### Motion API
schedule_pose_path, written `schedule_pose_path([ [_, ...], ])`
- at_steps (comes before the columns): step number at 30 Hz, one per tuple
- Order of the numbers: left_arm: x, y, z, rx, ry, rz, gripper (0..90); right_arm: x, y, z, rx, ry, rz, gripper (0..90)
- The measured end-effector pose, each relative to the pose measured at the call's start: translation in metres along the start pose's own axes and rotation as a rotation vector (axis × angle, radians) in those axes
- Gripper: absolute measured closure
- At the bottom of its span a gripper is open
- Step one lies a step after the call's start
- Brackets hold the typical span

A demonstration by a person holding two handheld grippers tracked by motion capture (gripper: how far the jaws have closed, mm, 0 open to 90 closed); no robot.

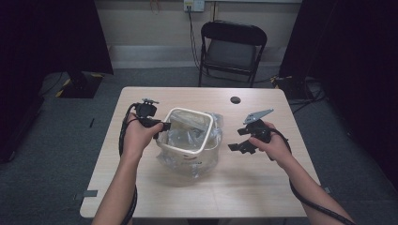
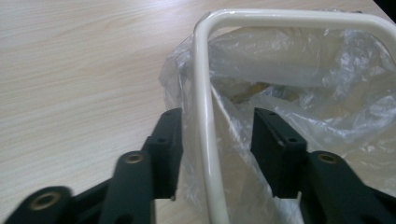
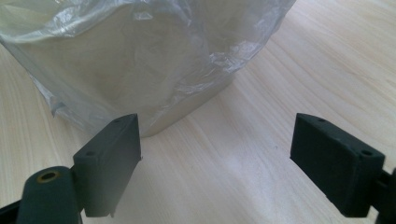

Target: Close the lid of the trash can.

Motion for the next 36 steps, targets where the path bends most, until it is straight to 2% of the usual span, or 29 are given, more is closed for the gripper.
schedule_pose_path([
  [4,-0.002,-0.002,0.002,0.033,-0.006,0.040,66.7,-0.003,-0.002,-0.003,0.002,-0.006,0.001,15.2],
  [6,-0.004,-0.005,0.002,0.039,0.004,0.043,67.6,-0.004,-0.002,-0.003,0.002,-0.008,0.002,15.2],
  [8,-0.006,-0.006,0.002,0.044,0.028,0.044,73.1,-0.004,-0.003,-0.005,-0.002,-0.012,0.004,15.2],
  [12,-0.008,-0.004,0.002,0.055,0.042,0.058,75.5,-0.004,-0.004,-0.007,-0.004,-0.010,0.009,15.3],
  [17,-0.013,-0.001,0.001,0.052,0.087,0.072,78.4,-0.005,-0.003,-0.006,-0.010,-0.007,0.010,15.2],
  [21,-0.017,0.004,-0.001,0.057,0.082,0.079,77.9,-0.005,0.000,-0.005,-0.013,-0.005,0.005,15.2],
  [24,-0.017,0.007,-0.002,0.036,0.069,0.077,72.5,-0.004,0.002,-0.003,-0.017,-0.001,0.006,15.2],
  [26,-0.017,0.007,-0.003,0.014,0.076,0.054,66.2,-0.003,0.003,-0.002,-0.017,0.002,0.003,15.2],
  [28,-0.016,0.007,-0.004,-0.009,0.065,0.013,52.8,-0.002,0.004,-0.001,-0.017,0.005,0.002,15.2],
  [29,-0.014,0.007,-0.004,-0.034,0.056,0.017,46.3,-0.001,0.004,0.000,-0.016,0.007,0.000,15.2],
  [30,-0.008,0.008,-0.007,-0.037,0.025,0.040,36.7,0.000,0.005,0.003,-0.017,0.009,0.000,15.2],
  [33,-0.003,0.010,-0.011,-0.029,0.013,0.034,31.8,0.002,0.007,0.007,-0.019,0.014,-0.006,15.3],
  [34,-0.003,0.011,-0.012,-0.044,-0.001,0.016,31.8,0.002,0.007,0.007,-0.019,0.014,-0.006,15.3],
  [36,-0.002,0.014,-0.017,-0.050,0.001,-0.017,29.8,0.004,0.010,0.012,-0.021,0.019,-0.012,15.2],
])
Point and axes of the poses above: each handheld gripper's, and its own axes: y roughly backward along the jaws, z roughly out of its top, x roughly to its left, the point moved 6 cm from there along -y, roughly forward along the jaws, and after that the axes turned 5 degrees about x, right-handed, at the moved point
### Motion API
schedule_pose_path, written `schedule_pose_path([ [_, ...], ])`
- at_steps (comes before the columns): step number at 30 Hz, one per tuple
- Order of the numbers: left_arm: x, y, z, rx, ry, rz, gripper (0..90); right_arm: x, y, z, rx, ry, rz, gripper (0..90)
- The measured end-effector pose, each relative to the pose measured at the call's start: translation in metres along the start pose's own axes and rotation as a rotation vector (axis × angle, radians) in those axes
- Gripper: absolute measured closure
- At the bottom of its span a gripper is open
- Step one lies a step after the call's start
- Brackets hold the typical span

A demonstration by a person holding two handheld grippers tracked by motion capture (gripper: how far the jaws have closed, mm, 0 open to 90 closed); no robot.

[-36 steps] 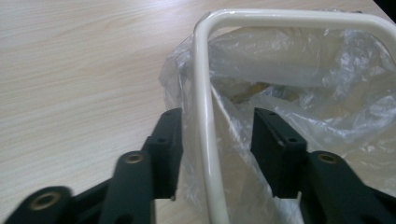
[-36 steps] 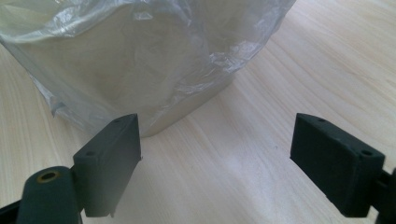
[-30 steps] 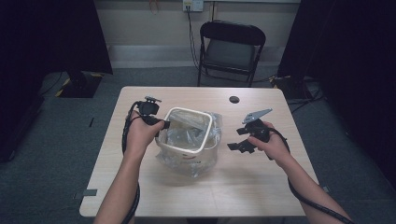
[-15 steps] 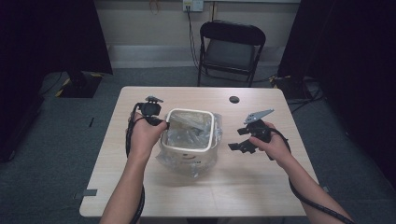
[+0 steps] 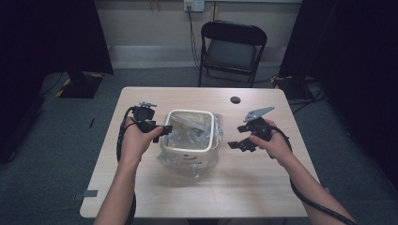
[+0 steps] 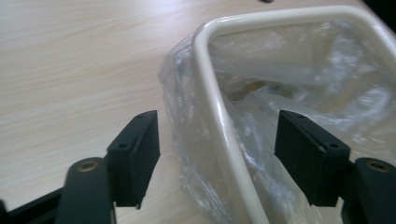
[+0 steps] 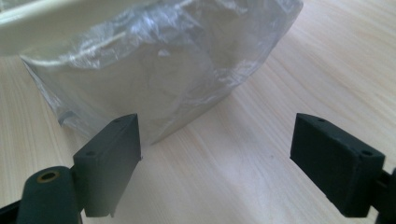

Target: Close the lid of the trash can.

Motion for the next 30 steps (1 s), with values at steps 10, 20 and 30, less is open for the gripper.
schedule_pose_path([
  [10,-0.002,0.010,-0.021,-0.014,-0.056,-0.067,28.3,0.010,0.004,0.013,-0.002,0.021,-0.011,15.3],
  [20,-0.002,0.005,-0.024,0.000,-0.017,-0.064,35.7,0.014,0.011,0.021,-0.009,0.030,-0.016,15.2],
  [30,-0.015,0.003,-0.014,0.076,0.036,0.009,62.1,0.011,0.006,0.017,-0.001,0.025,-0.004,15.3],
])
Point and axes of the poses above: each handheld gripper's, and its own axes: y roughly backward along the jaws, z roughly out of its top, x roughly to its left, the point moved 6 cm from there along -y, roughly forward along the jaws, and after that the axes turned 5 degrees about x, right-handed, at the moved point
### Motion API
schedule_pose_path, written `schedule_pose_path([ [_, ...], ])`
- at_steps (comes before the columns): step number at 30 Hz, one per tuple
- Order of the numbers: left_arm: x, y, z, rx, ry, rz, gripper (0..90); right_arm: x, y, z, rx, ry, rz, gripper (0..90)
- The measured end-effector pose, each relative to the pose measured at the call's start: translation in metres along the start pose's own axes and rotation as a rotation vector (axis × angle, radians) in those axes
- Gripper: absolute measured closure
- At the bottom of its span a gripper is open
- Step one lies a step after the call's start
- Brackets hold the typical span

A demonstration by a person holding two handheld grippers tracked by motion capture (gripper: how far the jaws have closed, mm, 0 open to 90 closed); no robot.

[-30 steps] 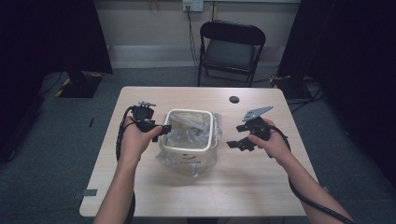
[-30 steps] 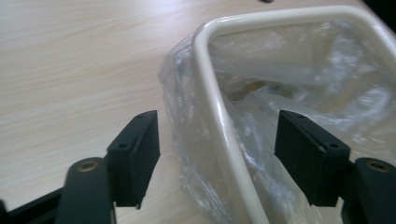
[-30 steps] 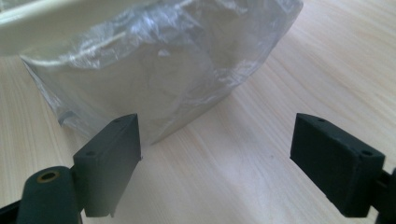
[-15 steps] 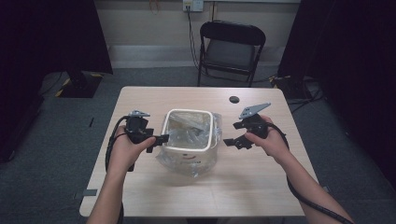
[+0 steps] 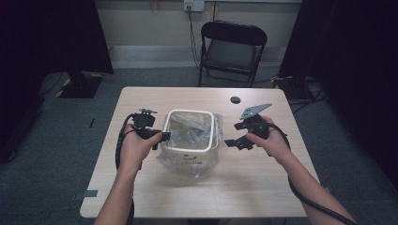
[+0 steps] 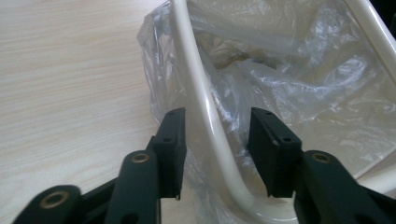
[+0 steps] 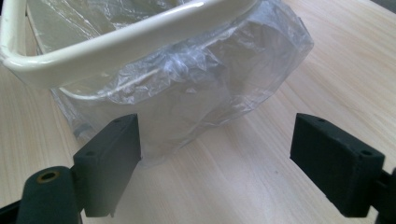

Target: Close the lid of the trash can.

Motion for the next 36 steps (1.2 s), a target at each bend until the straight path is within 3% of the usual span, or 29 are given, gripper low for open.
schedule_pose_path([
  [8,-0.007,-0.002,0.003,0.035,0.021,0.035,73.4,0.001,-0.004,0.001,-0.001,0.005,0.014,15.3],
  [11,-0.010,-0.002,0.006,0.040,0.036,0.062,74.1,0.001,-0.004,0.002,-0.005,0.005,0.013,15.3],
  [14,-0.011,-0.002,0.007,0.034,0.018,0.076,74.2,0.003,-0.004,0.004,-0.009,0.008,0.018,15.3],
  [18,-0.010,0.000,0.008,0.020,-0.005,0.077,75.5,0.004,-0.005,0.008,-0.012,0.013,0.017,15.3],
  [27,-0.009,-0.002,0.009,0.021,-0.011,0.088,76.9,0.006,-0.006,0.013,-0.013,0.018,0.020,15.2],
  [29,-0.008,-0.003,0.011,0.019,-0.006,0.089,76.8,0.007,-0.008,0.013,-0.009,0.018,0.020,15.2],
  [30,-0.009,-0.006,0.012,0.010,0.014,0.077,72.1,0.009,-0.010,0.014,-0.009,0.020,0.024,15.3],
  [32,-0.008,-0.008,0.011,0.022,0.004,0.087,72.6,0.009,-0.011,0.014,-0.010,0.023,0.026,15.3],
  [36,-0.007,-0.011,0.012,0.026,0.032,0.099,74.8,0.008,-0.014,0.012,-0.011,0.014,0.031,15.0],
])
Point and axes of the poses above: each handheld gripper's, and its own axes: y roughly backward along the jaws, z roughly out of its top, x roughly to its left, the point moved 6 cm from there along -y, roughly forward along the jaws, and after that the axes turned 5 degrees about x, right-handed, at the moved point
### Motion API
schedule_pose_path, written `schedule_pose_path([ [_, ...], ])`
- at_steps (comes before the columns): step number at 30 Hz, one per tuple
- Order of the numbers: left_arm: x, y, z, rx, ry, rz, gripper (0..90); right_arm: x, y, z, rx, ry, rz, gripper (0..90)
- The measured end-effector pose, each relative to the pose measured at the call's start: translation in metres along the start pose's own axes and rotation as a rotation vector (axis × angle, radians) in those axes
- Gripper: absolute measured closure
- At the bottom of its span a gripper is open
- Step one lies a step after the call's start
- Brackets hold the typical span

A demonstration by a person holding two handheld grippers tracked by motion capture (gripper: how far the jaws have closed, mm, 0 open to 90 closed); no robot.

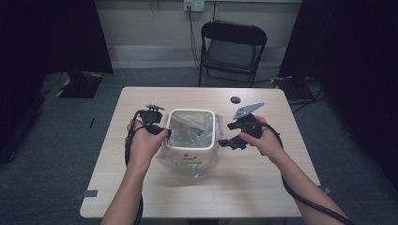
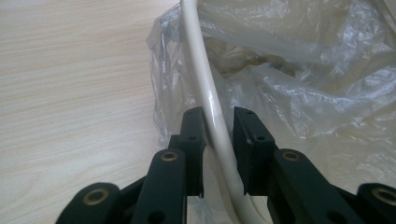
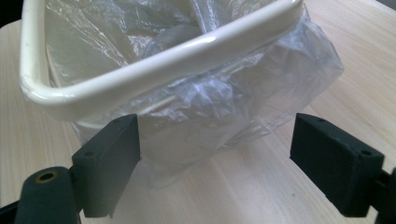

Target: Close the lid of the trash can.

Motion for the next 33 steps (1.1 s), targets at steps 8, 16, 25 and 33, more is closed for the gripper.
schedule_pose_path([
  [8,0.000,0.007,0.003,-0.005,0.039,-0.002,79.7,-0.002,0.000,-0.004,-0.003,-0.006,0.000,15.0],
  [16,-0.002,0.012,0.008,-0.016,0.042,0.049,81.7,-0.001,0.003,-0.003,-0.011,-0.002,0.000,15.0],
  [25,-0.009,0.005,0.008,-0.007,0.044,0.046,80.0,-0.001,0.002,-0.004,-0.014,-0.002,0.003,15.0],
  [33,-0.013,0.005,0.008,-0.048,0.036,-0.006,68.9,-0.002,0.003,-0.004,-0.018,-0.007,0.006,15.0],
])
Point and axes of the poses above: each handheld gripper's, and its own axes: y roughly backward along the jaws, z roughly out of its top, x roughly to its left, the point moved 6 cm from there along -y, roughly forward along the jaws, and after that the axes turned 5 degrees about x, right-handed, at the moved point
